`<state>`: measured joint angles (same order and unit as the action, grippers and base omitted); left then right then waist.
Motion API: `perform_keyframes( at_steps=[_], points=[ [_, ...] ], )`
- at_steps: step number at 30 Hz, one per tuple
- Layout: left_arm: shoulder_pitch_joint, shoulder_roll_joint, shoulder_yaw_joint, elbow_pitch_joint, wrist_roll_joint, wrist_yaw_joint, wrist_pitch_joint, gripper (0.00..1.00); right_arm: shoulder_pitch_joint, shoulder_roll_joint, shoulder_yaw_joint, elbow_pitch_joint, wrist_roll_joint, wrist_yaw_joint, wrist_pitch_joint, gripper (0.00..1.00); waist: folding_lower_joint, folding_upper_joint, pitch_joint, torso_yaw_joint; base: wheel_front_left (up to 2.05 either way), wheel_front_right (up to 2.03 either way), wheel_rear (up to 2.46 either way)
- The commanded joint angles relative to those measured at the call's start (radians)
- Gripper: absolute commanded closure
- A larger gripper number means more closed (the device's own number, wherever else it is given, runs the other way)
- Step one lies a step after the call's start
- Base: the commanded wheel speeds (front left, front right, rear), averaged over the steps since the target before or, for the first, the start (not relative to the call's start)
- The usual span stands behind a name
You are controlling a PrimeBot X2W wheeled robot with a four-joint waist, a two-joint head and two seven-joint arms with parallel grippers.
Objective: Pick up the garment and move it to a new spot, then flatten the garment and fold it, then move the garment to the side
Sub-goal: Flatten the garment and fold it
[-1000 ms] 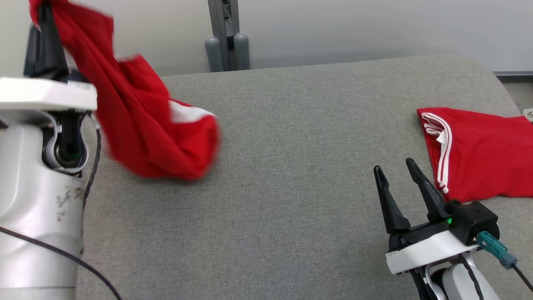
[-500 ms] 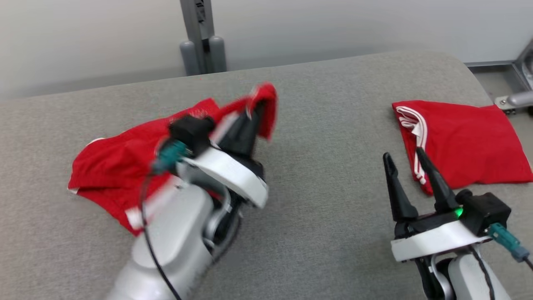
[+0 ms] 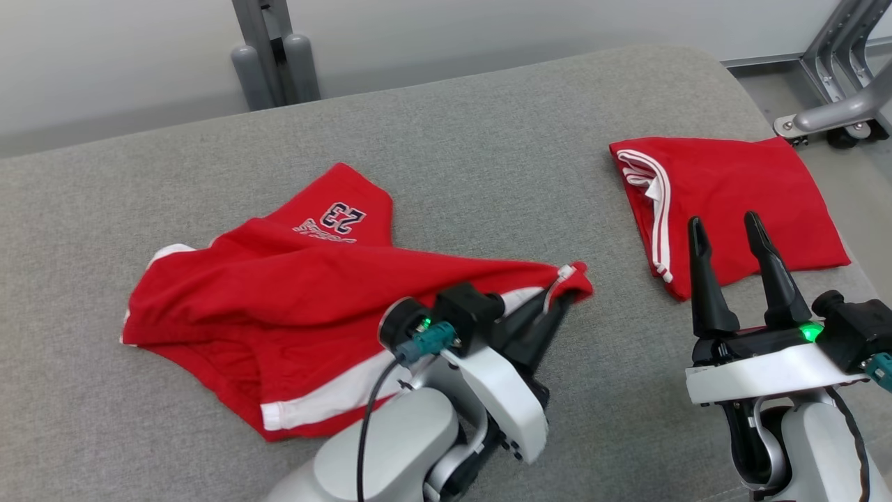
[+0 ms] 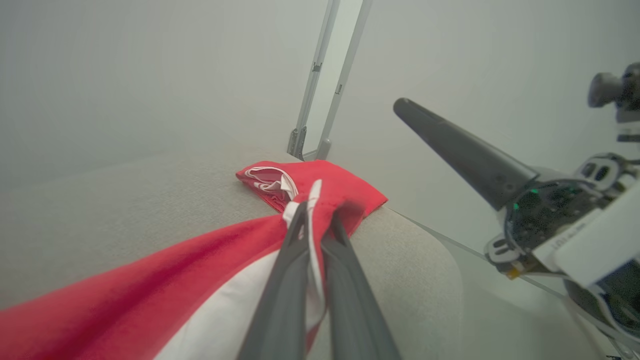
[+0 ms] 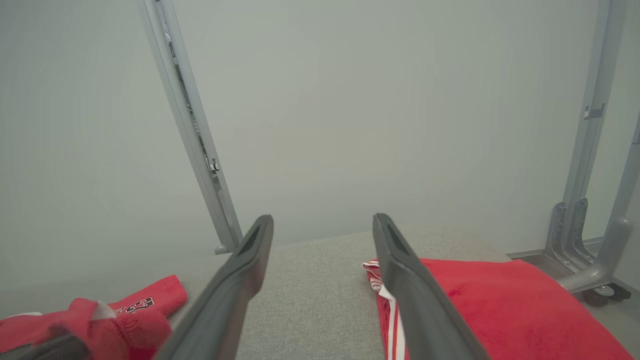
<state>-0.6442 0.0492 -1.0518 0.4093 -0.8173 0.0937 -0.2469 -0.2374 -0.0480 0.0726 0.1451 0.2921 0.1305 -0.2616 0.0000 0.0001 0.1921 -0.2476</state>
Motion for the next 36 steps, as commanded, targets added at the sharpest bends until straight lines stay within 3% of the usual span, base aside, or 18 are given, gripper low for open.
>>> perform_keyframes(
  at_steps=[1,4,5,6,8,16,20,22,25,27,28,29,30,36],
  points=[
    [-0.016,0.004,-0.028,-0.010,-0.020,0.003,-0.007,1.00,-0.005,-0.005,-0.005,-0.003,0.003,0.000,-0.003,0.00,0.0000,-0.0001,0.000,-0.006,0.00,0.00,0.00],
    [-0.027,0.003,-0.109,-0.024,-0.050,-0.021,-0.011,1.00,-0.004,-0.005,-0.011,0.002,0.008,0.000,-0.003,0.00,0.0000,-0.0001,-0.004,-0.010,0.00,0.00,0.00],
    [-0.033,0.005,-0.131,-0.015,-0.052,-0.017,-0.012,0.67,-0.002,-0.005,-0.013,0.004,0.008,0.000,-0.003,0.00,0.0000,-0.0001,-0.005,-0.009,0.00,0.00,0.00],
    [-0.043,0.007,-0.151,0.001,-0.044,-0.005,-0.012,0.00,-0.001,-0.005,-0.015,0.006,0.009,0.000,-0.003,0.00,0.0000,-0.0001,-0.006,-0.007,0.00,0.00,0.00],
    [-0.042,0.005,-0.184,0.038,-0.043,0.009,-0.003,0.00,0.002,-0.005,-0.015,0.010,0.010,0.000,-0.003,0.00,0.0000,-0.0001,-0.009,-0.002,0.00,0.00,0.00],
    [-0.027,0.004,-0.220,0.061,-0.073,-0.047,0.008,0.00,0.003,-0.005,-0.019,0.017,-0.003,0.000,-0.003,0.00,0.0000,-0.0001,-0.026,0.052,0.00,0.00,0.00],
    [-0.050,0.005,-0.185,0.071,-0.091,-0.026,-0.012,0.00,0.016,-0.005,-0.027,0.014,-0.016,0.000,-0.003,0.00,0.0000,-0.0001,-0.041,0.091,0.00,0.00,0.00],
    [-0.057,0.004,-0.129,0.078,-0.089,-0.011,-0.018,0.00,0.022,-0.005,-0.034,0.014,-0.024,0.000,-0.003,0.00,0.0000,-0.0001,-0.052,0.116,0.00,0.00,0.00],
    [-0.037,0.019,0.037,0.038,-0.024,0.010,-0.018,0.00,0.035,-0.005,-0.040,0.011,-0.041,0.000,-0.003,0.00,0.0000,-0.0001,-0.068,0.156,0.00,0.00,0.00],
    [0.012,0.049,0.161,-0.007,0.026,0.011,-0.017,0.00,0.049,-0.005,-0.041,0.012,-0.049,0.000,-0.003,0.00,0.0000,-0.0001,-0.079,0.179,0.00,0.00,0.00],
    [0.012,0.049,0.161,-0.007,0.026,0.011,-0.017,0.00,0.049,-0.005,-0.041,0.012,-0.049,0.000,-0.003,0.00,0.0000,-0.0001,-0.079,0.179,0.00,0.00,0.00],
    [0.061,0.079,0.278,-0.055,0.083,0.014,-0.018,0.00,0.058,-0.007,-0.043,0.011,-0.058,0.000,-0.003,0.00,0.0000,-0.0001,-0.090,0.201,0.00,0.00,0.00],
    [0.061,0.079,0.278,-0.055,0.083,0.014,-0.018,0.00,0.058,-0.007,-0.043,0.011,-0.058,0.000,-0.003,0.00,0.0000,-0.0001,-0.090,0.201,0.00,0.00,0.00],
    [0.251,0.125,0.558,-0.154,0.205,0.000,-0.018,0.00,0.098,-0.016,-0.039,0.020,-0.070,0.000,-0.003,0.00,0.0000,-0.0001,-0.129,0.247,0.00,0.00,0.00]
  ],
)
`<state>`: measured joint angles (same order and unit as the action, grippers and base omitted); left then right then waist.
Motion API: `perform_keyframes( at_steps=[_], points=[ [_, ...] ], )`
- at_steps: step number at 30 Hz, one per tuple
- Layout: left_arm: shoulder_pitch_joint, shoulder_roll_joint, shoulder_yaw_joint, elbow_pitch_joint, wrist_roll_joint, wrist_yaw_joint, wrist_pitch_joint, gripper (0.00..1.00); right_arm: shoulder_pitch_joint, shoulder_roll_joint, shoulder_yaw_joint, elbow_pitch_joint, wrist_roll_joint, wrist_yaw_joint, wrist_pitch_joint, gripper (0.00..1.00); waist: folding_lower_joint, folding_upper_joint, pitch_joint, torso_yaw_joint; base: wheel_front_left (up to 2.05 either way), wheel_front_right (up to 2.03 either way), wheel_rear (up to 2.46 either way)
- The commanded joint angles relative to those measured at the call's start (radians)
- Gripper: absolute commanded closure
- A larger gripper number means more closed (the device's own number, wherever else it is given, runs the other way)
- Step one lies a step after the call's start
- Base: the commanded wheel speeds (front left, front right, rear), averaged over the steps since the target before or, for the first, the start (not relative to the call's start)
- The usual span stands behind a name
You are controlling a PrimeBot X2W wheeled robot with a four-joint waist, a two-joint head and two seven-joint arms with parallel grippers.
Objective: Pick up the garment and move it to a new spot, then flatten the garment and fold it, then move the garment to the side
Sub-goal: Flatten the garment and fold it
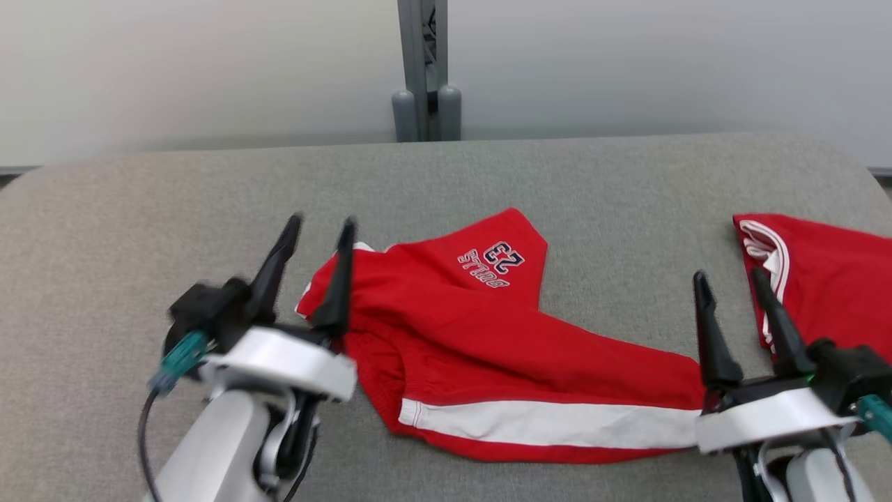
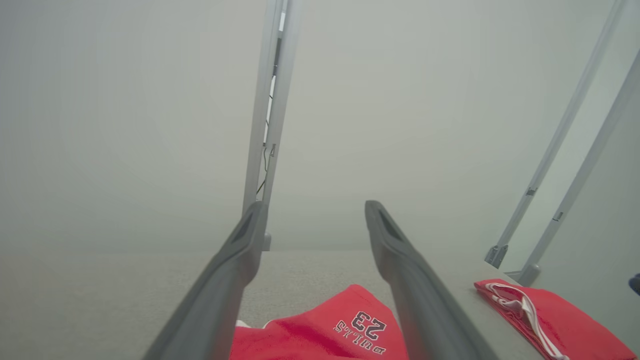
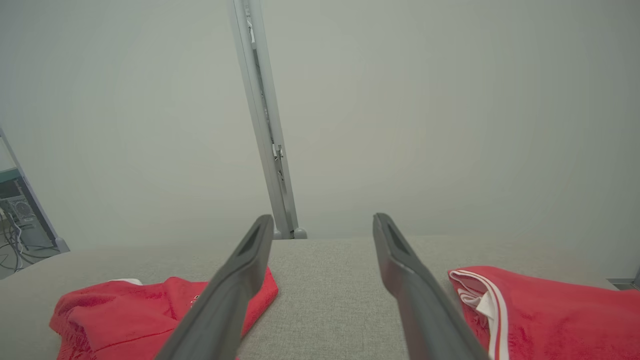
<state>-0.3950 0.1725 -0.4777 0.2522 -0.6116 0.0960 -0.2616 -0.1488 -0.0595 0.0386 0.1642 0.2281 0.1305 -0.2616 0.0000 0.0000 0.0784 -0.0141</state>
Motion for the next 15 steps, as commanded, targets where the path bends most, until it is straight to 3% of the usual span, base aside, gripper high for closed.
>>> perform_keyframes(
  at_steps=[1,9,15],
  points=[
    [0.038,0.001,0.029,-0.009,0.015,-0.008,-0.003,0.00,0.018,-0.005,0.004,0.007,-0.003,0.000,-0.003,0.00,0.0000,0.0000,-0.026,0.017,0.00,0.00,0.00],
    [0.286,-0.074,0.257,-0.029,0.123,-0.105,-0.003,0.00,0.080,-0.032,0.042,0.038,-0.006,0.000,-0.003,0.00,0.0000,0.0000,-0.085,0.046,0.00,0.00,0.00],
    [0.367,-0.118,0.323,-0.026,0.179,-0.171,-0.003,0.00,0.107,-0.026,0.023,0.046,-0.007,0.000,-0.003,0.00,0.0000,0.0000,-0.093,0.059,0.00,0.00,0.00]
  ],
)
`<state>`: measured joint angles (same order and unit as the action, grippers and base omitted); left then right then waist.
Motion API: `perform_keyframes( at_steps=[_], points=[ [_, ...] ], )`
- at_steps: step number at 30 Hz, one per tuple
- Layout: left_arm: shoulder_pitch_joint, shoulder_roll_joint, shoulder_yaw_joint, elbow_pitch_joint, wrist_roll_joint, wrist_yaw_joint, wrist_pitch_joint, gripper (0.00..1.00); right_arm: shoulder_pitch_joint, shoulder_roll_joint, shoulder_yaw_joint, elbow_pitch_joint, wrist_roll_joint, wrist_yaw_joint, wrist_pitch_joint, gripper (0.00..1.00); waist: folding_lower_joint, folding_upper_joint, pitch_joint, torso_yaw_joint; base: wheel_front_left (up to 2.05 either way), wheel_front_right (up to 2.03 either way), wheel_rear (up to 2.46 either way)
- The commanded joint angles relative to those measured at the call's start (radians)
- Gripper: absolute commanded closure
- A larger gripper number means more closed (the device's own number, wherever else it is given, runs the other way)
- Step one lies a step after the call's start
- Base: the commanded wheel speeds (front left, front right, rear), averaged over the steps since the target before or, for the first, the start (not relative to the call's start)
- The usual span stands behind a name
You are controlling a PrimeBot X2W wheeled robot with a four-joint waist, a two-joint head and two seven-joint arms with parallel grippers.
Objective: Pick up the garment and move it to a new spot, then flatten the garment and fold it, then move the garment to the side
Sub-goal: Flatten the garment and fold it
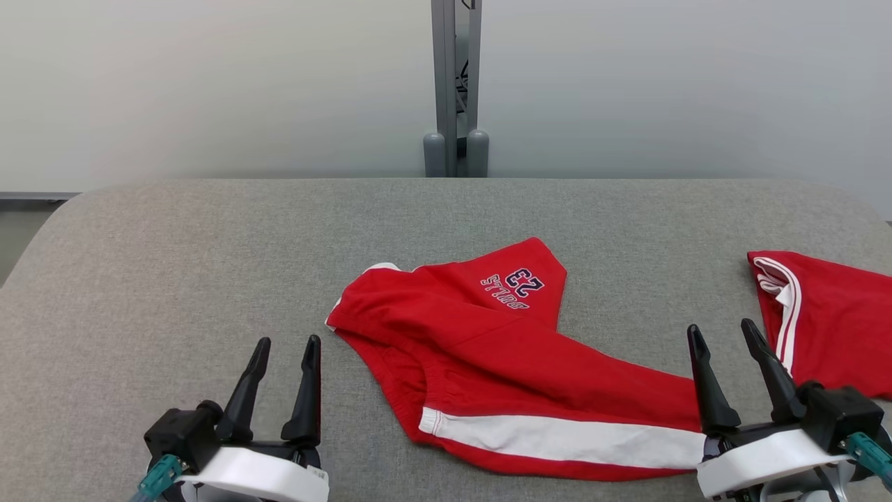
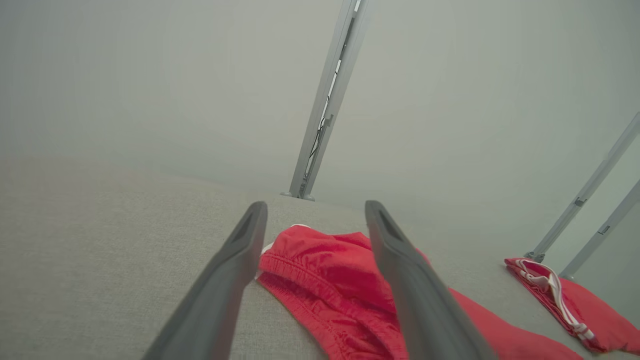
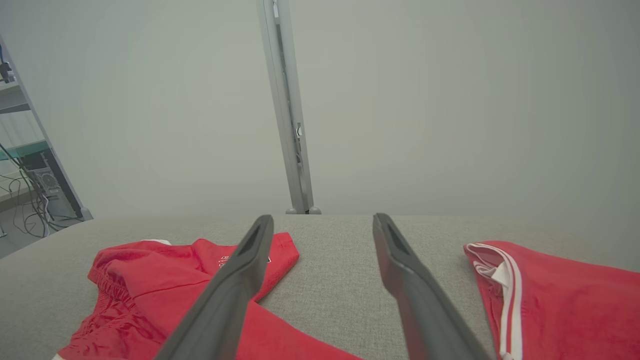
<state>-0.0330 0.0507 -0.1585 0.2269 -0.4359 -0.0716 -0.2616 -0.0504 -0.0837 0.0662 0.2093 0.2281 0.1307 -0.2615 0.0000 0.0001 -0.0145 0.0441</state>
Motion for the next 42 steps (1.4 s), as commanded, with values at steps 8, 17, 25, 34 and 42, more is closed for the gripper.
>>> perform_keyframes(
  at_steps=[8,17,25,34,42],
  points=[
    [-0.024,0.002,-0.051,0.031,-0.004,-0.025,-0.003,0.00,-0.008,-0.001,0.009,0.009,-0.010,0.000,-0.003,0.00,0.0000,-0.0001,0.006,-0.008,0.00,0.00,0.00],
    [-0.111,0.004,-0.269,0.268,-0.080,-0.058,0.033,0.00,-0.020,0.005,0.014,0.014,-0.009,0.000,-0.004,0.00,0.0000,-0.0001,0.042,-0.030,0.00,0.00,0.00],
    [-0.187,0.003,-0.369,0.385,-0.133,-0.060,0.094,0.00,-0.035,0.006,0.011,0.018,-0.009,0.000,-0.003,0.00,0.0000,-0.0001,0.069,-0.042,0.00,0.00,0.00],
    [-0.230,0.011,-0.417,0.440,-0.216,-0.059,0.086,0.00,-0.041,0.007,-0.001,0.018,-0.009,0.000,-0.004,0.00,0.0000,-0.0001,0.084,-0.052,0.00,0.00,0.00],
    [-0.251,0.021,-0.474,0.450,-0.290,-0.060,0.095,0.92,-0.046,0.006,-0.003,0.021,-0.009,0.000,-0.003,0.00,0.0000,-0.0001,0.093,-0.052,0.00,0.00,0.00]
  ],
)
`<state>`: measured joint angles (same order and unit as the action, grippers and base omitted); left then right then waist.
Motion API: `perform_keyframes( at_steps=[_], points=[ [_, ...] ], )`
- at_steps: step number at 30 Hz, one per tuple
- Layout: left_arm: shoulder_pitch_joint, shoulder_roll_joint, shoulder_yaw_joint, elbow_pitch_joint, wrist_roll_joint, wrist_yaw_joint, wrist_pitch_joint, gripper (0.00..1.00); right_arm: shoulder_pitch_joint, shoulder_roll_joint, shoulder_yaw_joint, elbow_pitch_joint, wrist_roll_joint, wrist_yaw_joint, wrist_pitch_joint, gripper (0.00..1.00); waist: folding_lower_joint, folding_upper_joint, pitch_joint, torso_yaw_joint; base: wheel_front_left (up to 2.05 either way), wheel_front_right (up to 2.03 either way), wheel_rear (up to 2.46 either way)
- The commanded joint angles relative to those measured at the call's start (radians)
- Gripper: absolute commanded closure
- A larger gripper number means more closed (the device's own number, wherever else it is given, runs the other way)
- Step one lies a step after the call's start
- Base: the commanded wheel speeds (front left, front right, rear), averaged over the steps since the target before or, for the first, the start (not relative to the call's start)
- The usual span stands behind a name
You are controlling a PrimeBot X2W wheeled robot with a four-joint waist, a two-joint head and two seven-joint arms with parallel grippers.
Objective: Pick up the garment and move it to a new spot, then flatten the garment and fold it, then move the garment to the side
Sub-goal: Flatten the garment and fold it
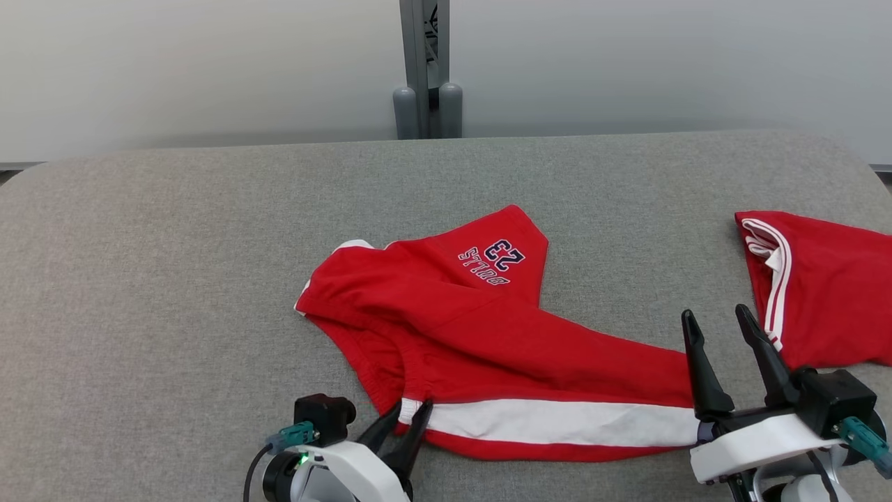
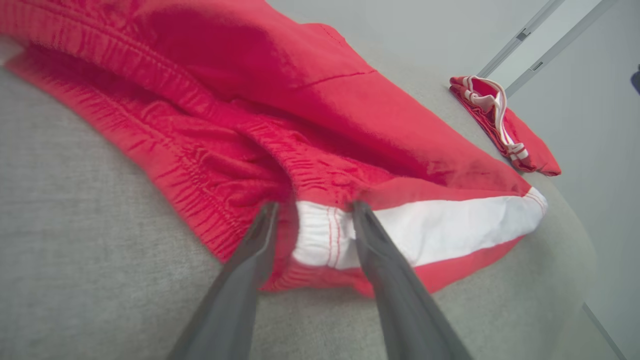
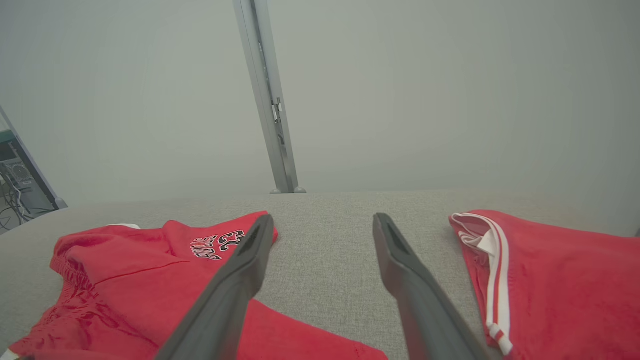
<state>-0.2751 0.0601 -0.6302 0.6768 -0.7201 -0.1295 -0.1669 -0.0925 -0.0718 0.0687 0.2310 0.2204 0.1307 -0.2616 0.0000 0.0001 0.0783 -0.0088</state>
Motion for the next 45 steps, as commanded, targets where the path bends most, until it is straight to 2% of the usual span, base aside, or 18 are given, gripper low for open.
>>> perform_keyframes(
  at_steps=[1,11,18,25,29,41,42,43,45],
  points=[
    [-0.012,0.014,-0.009,0.001,-0.012,-0.002,-0.001,1.00,-0.005,-0.006,-0.006,0.000,-0.001,0.000,-0.003,0.00,0.0000,-0.0001,0.001,0.001,0.00,0.00,0.00],
    [-0.005,0.049,-0.015,-0.021,-0.055,-0.002,-0.071,1.00,0.024,-0.006,-0.052,0.068,-0.015,0.000,-0.003,0.00,0.0000,-0.0001,-0.017,0.015,0.00,0.00,0.00],
    [0.018,0.058,-0.025,-0.036,-0.052,-0.002,-0.087,1.00,0.099,0.004,-0.065,0.128,0.037,0.000,-0.003,0.00,0.0000,-0.0001,-0.027,0.033,0.00,0.00,0.00],
    [0.013,0.059,-0.014,-0.045,-0.044,-0.002,-0.093,1.00,0.149,0.005,-0.028,0.167,0.128,0.000,-0.003,0.00,0.0000,-0.0001,-0.015,0.030,0.00,0.00,0.00],
    [0.017,0.057,-0.006,-0.052,-0.051,-0.002,-0.096,1.00,0.145,-0.017,0.012,0.187,0.187,0.000,-0.003,0.00,0.0000,-0.0001,-0.008,0.024,0.00,0.00,0.00],
    [0.028,0.055,0.002,-0.046,-0.038,-0.002,-0.098,1.00,0.140,-0.055,0.105,0.209,0.265,0.000,-0.003,0.00,0.0000,-0.0001,-0.015,0.021,0.00,0.00,0.00],
    [0.028,0.054,0.003,-0.045,-0.037,-0.002,-0.098,1.00,0.138,-0.058,0.112,0.212,0.270,0.000,-0.003,0.05,0.0000,-0.0001,-0.015,0.021,0.00,0.00,0.00],
    [0.028,0.054,0.004,-0.045,-0.035,-0.002,-0.098,1.00,0.137,-0.059,0.116,0.213,0.276,0.000,-0.003,0.39,0.0000,-0.0001,-0.015,0.021,0.00,0.00,0.00],
    [0.029,0.053,0.006,-0.043,-0.037,-0.002,-0.098,1.00,0.135,-0.064,0.122,0.213,0.285,0.000,-0.003,0.76,0.0000,-0.0001,-0.016,0.021,0.00,0.00,0.00]
  ],
)
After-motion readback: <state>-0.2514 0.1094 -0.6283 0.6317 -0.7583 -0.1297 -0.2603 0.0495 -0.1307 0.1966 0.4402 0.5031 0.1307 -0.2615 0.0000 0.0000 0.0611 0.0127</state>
